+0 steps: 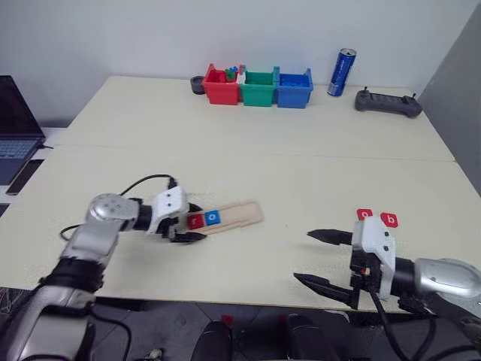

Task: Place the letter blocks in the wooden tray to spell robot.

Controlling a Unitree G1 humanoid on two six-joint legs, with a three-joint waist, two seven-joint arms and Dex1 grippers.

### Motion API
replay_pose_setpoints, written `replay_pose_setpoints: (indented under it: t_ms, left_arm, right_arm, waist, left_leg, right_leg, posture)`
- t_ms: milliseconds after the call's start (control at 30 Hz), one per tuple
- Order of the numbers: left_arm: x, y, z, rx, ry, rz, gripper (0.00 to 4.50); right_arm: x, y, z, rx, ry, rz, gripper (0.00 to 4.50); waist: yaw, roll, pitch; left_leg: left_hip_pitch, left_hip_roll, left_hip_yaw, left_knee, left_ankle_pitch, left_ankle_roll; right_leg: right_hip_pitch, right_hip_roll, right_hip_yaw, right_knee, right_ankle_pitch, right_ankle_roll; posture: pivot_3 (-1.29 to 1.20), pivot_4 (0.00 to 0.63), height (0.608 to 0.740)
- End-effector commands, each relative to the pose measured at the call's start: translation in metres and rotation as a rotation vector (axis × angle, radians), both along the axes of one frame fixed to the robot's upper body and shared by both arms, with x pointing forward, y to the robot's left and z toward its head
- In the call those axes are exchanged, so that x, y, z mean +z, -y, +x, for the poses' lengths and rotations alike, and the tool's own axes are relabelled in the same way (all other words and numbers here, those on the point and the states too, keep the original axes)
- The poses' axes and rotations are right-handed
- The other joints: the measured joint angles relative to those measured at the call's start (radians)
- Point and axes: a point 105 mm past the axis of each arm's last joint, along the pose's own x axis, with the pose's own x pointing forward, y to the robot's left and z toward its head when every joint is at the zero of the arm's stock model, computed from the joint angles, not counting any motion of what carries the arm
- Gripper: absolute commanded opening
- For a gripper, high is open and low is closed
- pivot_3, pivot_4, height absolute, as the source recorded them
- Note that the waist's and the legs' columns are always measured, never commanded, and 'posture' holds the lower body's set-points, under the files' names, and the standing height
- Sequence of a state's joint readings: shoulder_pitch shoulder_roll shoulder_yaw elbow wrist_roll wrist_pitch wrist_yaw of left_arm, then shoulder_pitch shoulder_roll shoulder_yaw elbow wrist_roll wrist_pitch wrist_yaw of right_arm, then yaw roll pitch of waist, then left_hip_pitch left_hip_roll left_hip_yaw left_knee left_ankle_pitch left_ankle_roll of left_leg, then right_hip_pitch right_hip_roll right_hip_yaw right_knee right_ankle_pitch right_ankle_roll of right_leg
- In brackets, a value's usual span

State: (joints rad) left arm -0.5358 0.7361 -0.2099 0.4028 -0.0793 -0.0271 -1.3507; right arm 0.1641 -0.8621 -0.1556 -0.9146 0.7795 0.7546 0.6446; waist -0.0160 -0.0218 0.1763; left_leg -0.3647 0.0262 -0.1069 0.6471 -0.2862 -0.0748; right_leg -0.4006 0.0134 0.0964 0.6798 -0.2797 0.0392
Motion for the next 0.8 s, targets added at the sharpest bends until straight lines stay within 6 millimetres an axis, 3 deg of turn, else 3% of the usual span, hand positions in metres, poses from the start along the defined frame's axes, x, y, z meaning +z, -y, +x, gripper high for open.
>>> replay_pose_setpoints:
  t_ms: [33,300,633,667,700,800]
  left_arm:
    - [-0.016,0.021,-0.008,-0.166,-0.064,0.044,3.37]
    - [-0.013,0.038,0.000,-0.280,-0.055,0.072,3.37]
    - [-0.012,0.047,-0.001,-0.256,-0.097,0.038,3.37]
    - [-0.010,0.048,0.000,-0.247,-0.096,0.034,4.08]
    - [-0.009,0.048,0.001,-0.240,-0.098,0.029,4.35]
    - [-0.004,0.047,0.002,-0.234,-0.088,0.022,4.46]
  right_arm:
    - [0.007,0.001,-0.009,0.009,0.027,-0.010,4.50]
    - [0.006,0.000,-0.014,-0.022,0.032,0.000,4.50]
    - [0.007,0.003,-0.013,-0.030,0.044,-0.005,4.50]
    - [0.007,0.003,-0.013,-0.028,0.046,-0.005,4.50]
    - [0.007,0.003,-0.012,-0.026,0.046,-0.005,4.50]
    - [0.006,0.002,-0.012,-0.020,0.046,-0.004,4.50]
  waist:
    - [-0.003,0.000,0.000]
    - [-0.013,0.000,0.000]
    - [-0.012,0.000,0.000]
    - [-0.012,0.000,0.000]
    - [-0.012,0.000,0.000]
    - [-0.013,-0.001,0.000]
  left_leg:
    - [0.000,0.000,0.000,0.000,0.000,0.000]
    - [0.001,0.000,-0.001,0.000,0.000,0.000]
    - [0.001,0.000,-0.001,0.001,0.000,0.000]
    - [0.002,0.000,-0.001,0.001,0.000,0.000]
    - [0.002,0.000,-0.001,0.001,0.000,0.000]
    - [0.002,0.000,-0.002,0.001,0.000,0.000]
  right_leg:
    - [0.000,0.000,0.000,0.000,0.000,0.000]
    - [0.002,0.001,0.000,0.000,-0.001,0.001]
    - [0.003,0.001,0.000,0.000,-0.003,0.005]
    - [0.003,0.001,0.000,0.000,-0.003,0.005]
    - [0.003,0.001,0.000,0.000,-0.003,0.005]
    - [0.003,0.001,-0.001,0.000,-0.003,0.005]
  posture:
    - [0.00,0.150,0.740]
    - [0.00,0.150,0.740]
    - [0.00,0.150,0.740]
    - [0.00,0.150,0.740]
    - [0.00,0.150,0.740]
    - [0.00,0.150,0.740]
